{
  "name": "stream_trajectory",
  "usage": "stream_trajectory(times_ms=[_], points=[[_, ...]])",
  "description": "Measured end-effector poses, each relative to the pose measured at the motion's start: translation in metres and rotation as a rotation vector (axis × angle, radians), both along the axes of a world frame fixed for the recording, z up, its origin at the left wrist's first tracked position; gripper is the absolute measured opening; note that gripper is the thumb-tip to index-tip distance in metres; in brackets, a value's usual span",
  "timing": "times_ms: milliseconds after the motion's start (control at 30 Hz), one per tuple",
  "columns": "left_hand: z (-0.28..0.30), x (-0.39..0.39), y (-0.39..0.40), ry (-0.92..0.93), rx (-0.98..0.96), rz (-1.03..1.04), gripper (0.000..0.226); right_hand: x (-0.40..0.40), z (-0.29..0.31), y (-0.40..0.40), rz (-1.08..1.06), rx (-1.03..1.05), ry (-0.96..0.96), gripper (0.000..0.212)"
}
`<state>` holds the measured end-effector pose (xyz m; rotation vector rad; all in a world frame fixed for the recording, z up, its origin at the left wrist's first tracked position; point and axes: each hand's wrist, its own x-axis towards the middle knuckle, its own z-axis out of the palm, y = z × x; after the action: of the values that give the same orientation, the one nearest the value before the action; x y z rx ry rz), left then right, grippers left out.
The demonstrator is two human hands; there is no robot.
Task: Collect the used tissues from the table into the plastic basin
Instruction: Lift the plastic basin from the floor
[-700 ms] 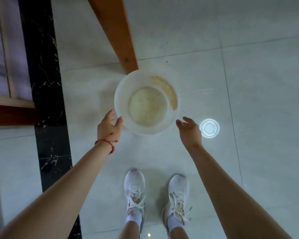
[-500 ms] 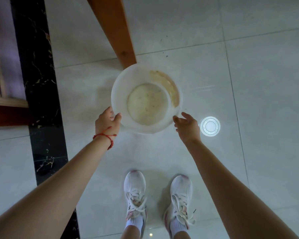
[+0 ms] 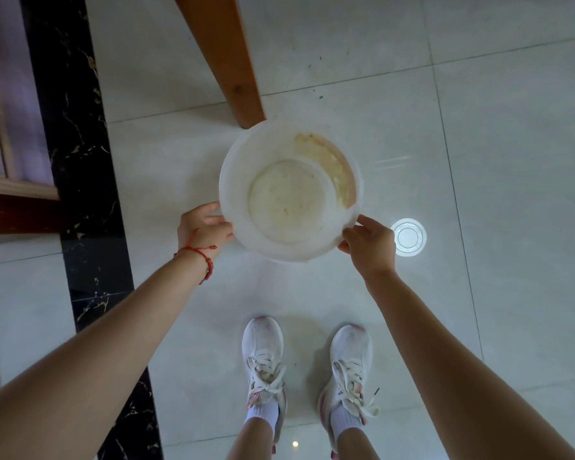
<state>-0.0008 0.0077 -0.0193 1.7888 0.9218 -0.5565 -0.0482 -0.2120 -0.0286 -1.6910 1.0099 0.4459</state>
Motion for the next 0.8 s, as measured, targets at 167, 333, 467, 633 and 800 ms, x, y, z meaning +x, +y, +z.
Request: stream_trajectory(times_ms=[167,333,467,633,800], points=[[0.045,-0.024,-0.003,-0.025,-0.053,0.02,0.052,-0.021,0.059,-0.004,0.003,-0.03,-0.033,0.03],[0.104,-0.042,-0.009,-0.04,-0.096,0.033,0.049,-0.038,0.122,-0.017,0.051,-0.073,-0.036,0.034],[0.156,-0.051,-0.014,-0.063,-0.12,0.029,0.049,-0.046,0.179,-0.024,0.069,-0.116,-0.053,0.033],[0.227,-0.057,-0.011,-0.113,-0.124,0.017,0.049,-0.052,0.256,-0.024,0.076,-0.117,-0.082,0.031],[0.302,-0.064,0.002,-0.145,-0.113,-0.001,0.049,-0.056,0.333,-0.017,0.087,-0.094,-0.113,0.03]])
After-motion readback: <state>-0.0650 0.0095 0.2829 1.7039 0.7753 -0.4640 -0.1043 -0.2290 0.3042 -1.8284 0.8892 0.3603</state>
